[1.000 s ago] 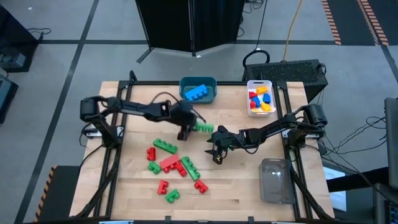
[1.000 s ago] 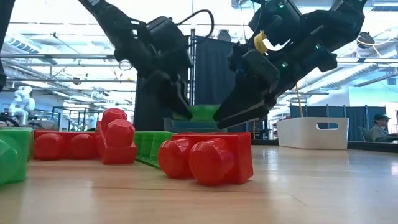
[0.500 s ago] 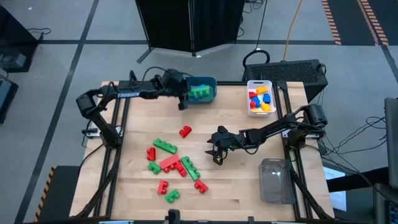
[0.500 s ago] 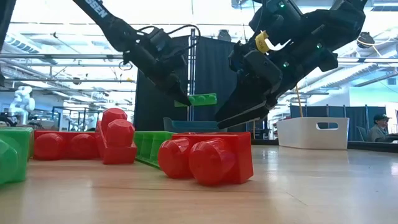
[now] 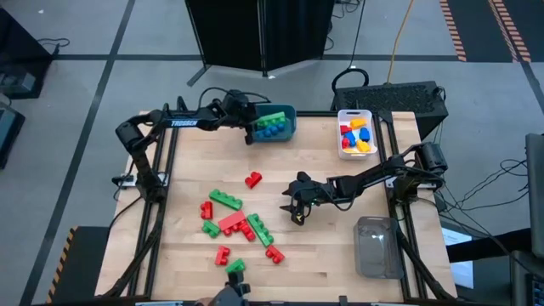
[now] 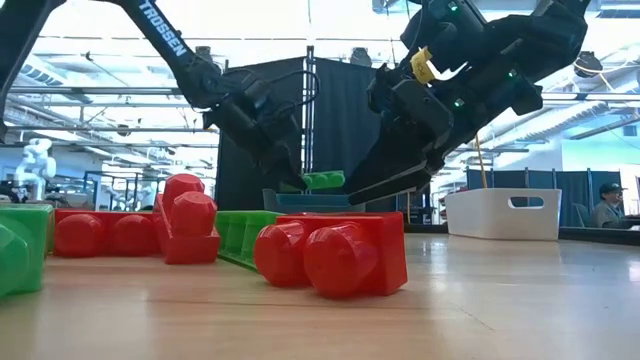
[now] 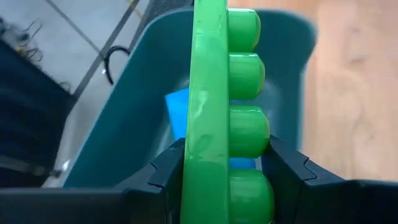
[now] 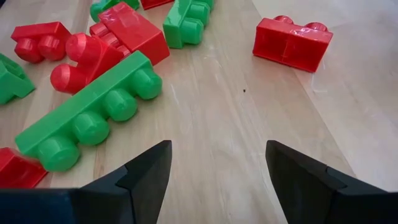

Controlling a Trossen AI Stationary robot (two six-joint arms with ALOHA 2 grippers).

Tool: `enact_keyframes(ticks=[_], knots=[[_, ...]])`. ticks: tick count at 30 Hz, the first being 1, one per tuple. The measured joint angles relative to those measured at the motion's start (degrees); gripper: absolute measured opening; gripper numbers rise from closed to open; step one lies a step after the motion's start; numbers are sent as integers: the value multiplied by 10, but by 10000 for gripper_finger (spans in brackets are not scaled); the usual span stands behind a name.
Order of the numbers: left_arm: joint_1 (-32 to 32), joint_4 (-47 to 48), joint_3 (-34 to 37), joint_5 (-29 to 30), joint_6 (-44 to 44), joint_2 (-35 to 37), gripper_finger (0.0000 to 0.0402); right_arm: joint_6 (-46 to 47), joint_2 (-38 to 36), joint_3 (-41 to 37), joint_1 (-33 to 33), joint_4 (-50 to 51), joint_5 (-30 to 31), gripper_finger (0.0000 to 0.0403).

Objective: Sort blocks by size
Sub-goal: Put the four stud green game piece into the blue bin

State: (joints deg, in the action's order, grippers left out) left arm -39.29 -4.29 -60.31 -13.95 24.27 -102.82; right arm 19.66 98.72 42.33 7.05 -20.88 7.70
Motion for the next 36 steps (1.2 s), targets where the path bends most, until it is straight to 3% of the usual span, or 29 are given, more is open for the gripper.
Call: enact_keyframes(ticks=[4, 10, 18, 26, 36], knots=[[0, -1, 0, 39, -18, 0, 173, 0, 0, 0, 0, 0, 0, 247], [-1, 7, -4, 40, -34, 0, 214, 0, 0, 0, 0, 0, 0, 247], [0, 27, -4, 39, -58, 9, 223, 1, 0, 0, 0, 0, 0, 247], [33, 186, -4, 23, -12, 91, 224, -12, 0, 0, 0, -4, 0, 247], [133, 381, -5, 22, -13, 175, 224, -13, 0, 0, 3, -5, 0, 247]])
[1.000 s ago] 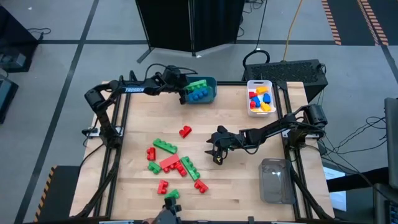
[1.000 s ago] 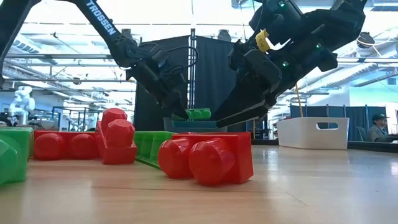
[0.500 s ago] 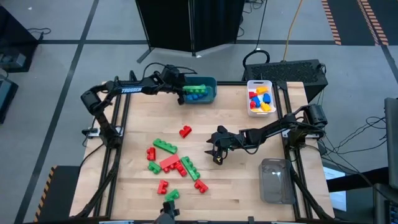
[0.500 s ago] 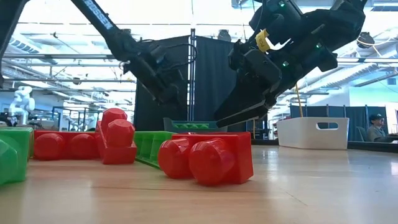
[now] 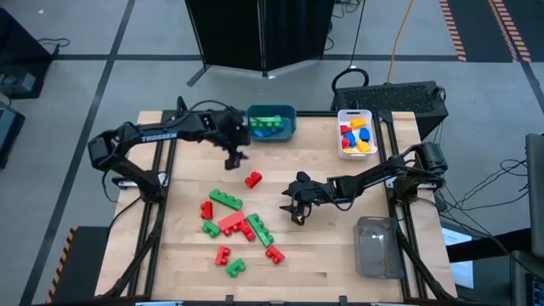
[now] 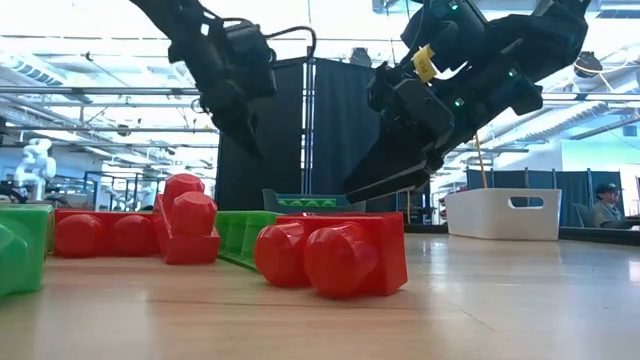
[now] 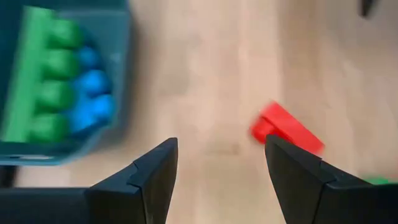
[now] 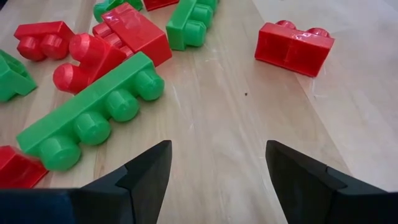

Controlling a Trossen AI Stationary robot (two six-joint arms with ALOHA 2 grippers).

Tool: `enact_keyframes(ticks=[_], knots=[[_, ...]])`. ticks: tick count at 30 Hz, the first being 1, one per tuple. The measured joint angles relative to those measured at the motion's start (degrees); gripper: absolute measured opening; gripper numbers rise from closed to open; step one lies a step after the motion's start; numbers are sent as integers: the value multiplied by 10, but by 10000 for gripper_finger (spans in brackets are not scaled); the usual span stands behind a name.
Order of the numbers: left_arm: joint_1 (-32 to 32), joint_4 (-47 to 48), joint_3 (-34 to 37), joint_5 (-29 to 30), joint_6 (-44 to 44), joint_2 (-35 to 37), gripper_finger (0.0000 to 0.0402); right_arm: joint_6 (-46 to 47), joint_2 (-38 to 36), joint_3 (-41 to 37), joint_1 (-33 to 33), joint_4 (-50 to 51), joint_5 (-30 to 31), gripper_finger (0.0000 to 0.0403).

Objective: Sort blocks by size
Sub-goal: Put the four stud green game piece into the blue bin

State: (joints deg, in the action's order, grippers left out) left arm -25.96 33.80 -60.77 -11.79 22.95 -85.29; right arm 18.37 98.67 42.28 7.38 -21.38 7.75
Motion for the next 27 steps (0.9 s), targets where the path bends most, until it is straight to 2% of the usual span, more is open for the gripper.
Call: enact_keyframes(ticks=[5, 8, 15, 20, 27], knots=[[53, 70, 0, -2, -1, 7, 224, 0, 0, 0, 2, -3, 0, 247], [78, 111, 5, -27, -6, 6, 224, 0, 0, 0, 2, -3, 0, 247], [133, 161, 50, -59, -60, 6, 224, 3, 0, 0, 8, -3, 0, 247], [166, 158, 92, -59, -62, 6, 224, 4, 0, 0, 8, -5, 0, 247], [185, 71, 137, -58, -62, 6, 224, 4, 0, 0, 8, -11, 0, 247]])
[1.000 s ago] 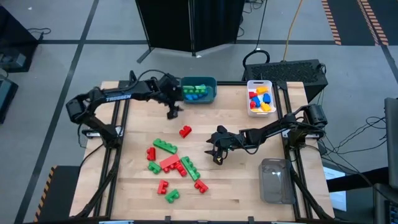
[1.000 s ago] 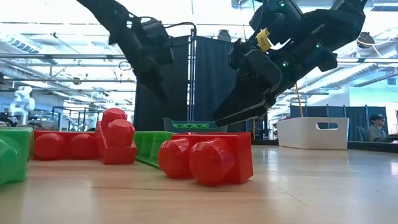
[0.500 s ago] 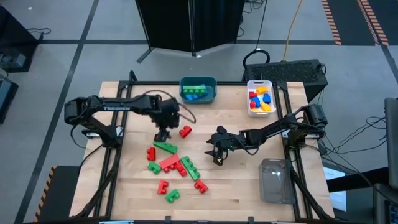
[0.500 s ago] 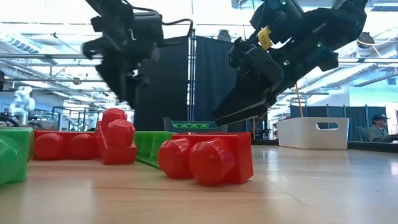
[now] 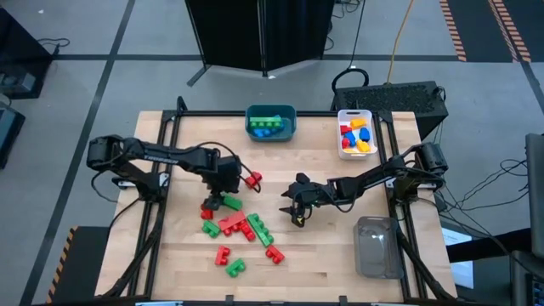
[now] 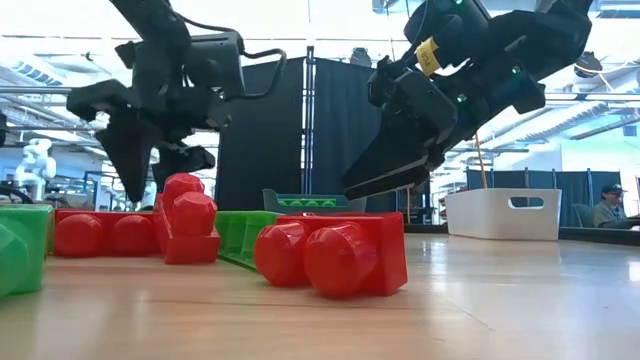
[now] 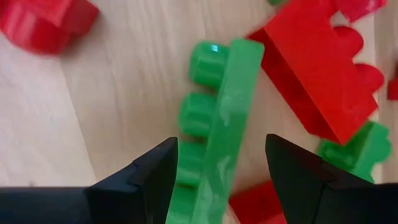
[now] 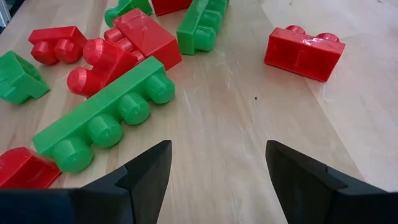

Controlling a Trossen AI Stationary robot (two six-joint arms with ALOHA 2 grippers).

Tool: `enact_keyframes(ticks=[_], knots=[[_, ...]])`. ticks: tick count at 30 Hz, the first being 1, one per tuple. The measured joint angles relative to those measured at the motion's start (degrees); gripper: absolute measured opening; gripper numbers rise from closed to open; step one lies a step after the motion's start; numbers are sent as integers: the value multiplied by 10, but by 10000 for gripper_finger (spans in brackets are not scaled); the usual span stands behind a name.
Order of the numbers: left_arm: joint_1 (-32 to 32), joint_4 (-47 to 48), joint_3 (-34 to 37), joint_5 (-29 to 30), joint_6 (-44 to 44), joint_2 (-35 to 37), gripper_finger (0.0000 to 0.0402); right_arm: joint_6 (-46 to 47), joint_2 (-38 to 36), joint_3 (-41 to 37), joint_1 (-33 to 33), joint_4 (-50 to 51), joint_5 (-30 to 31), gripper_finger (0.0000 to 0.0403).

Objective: Sort blocks by size
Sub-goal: Put the four stud green game piece into the blue bin

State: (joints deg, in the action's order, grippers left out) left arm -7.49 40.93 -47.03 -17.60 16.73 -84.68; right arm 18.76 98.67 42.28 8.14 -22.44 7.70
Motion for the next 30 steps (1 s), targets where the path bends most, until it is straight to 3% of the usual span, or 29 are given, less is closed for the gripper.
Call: enact_keyframes(ticks=[12, 22, 30], knots=[[0, -76, 65, 20, 0, 0, 224, 0, 0, 0, 0, 0, 0, 247], [0, -116, 70, 41, -14, -1, 223, -4, 0, 0, -1, 0, 0, 247], [0, -136, 70, 40, -14, -1, 185, -4, 0, 0, -1, 0, 0, 247]])
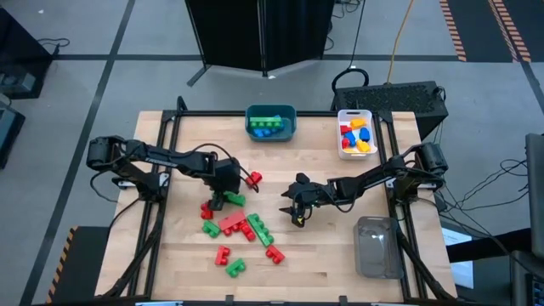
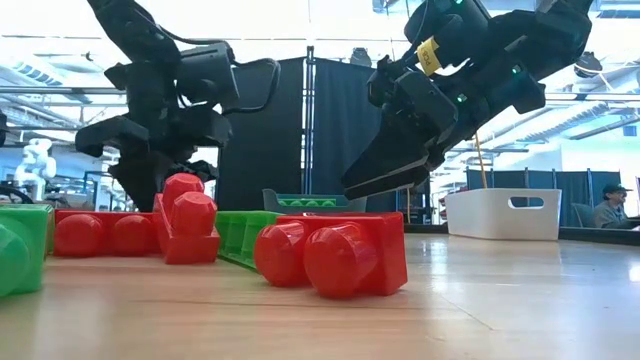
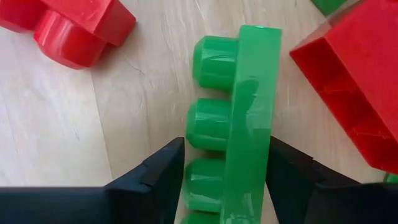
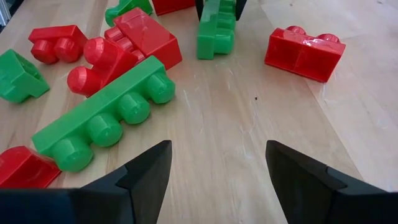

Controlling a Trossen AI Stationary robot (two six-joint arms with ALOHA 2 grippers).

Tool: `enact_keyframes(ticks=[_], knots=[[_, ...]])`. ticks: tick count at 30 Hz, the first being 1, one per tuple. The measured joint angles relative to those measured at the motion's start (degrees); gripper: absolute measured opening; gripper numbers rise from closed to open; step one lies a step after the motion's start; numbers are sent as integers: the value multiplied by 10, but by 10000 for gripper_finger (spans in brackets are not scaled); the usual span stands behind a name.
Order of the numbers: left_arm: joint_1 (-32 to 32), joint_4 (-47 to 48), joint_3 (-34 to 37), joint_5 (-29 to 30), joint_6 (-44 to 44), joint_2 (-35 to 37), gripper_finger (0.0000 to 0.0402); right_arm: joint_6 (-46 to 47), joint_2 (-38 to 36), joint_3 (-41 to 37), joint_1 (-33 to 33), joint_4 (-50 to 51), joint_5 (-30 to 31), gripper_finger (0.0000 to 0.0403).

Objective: Sort blocks by size
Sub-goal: Put the four stud green game piece into the blue bin

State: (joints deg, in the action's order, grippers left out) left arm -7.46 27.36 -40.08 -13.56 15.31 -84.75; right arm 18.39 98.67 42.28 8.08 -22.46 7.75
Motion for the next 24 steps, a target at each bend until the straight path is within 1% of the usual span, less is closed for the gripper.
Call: enact_keyframes(ticks=[4, 13, 18, 24], knots=[[0, -1, 0, 0, -15, 0, 163, 0, 0, 0, 0, 0, 0, 247], [0, -22, -2, 4, -15, -15, 162, 0, 0, 0, 0, 0, 0, 247], [0, -19, -7, 34, -15, -14, 162, 0, 0, 0, 0, 0, 0, 247], [-1, 11, -52, 88, -13, -15, 162, 0, 0, 0, 0, 0, 0, 247]])
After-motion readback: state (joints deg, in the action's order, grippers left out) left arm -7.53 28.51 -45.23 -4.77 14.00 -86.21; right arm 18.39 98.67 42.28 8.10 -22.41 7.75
